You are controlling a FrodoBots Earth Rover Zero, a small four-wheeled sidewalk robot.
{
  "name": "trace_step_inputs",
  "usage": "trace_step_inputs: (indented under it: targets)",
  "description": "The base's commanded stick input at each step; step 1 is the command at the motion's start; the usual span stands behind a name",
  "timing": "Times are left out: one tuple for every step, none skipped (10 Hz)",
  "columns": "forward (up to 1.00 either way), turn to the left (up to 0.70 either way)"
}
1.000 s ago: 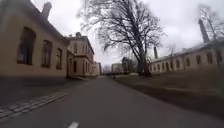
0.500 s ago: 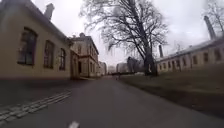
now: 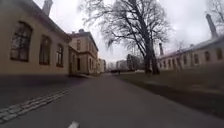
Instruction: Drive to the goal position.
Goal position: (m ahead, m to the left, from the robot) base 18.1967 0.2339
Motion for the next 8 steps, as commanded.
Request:
trace_step_inputs:
  targets:
    - [1.00, 0.01]
    - [1.00, 0.01]
    - [1.00, 0.01]
    - [1.00, 0.01]
    - [1.00, 0.01]
    - [1.00, 0.01]
    - [1.00, 0.01]
    - [1.00, 0.01]
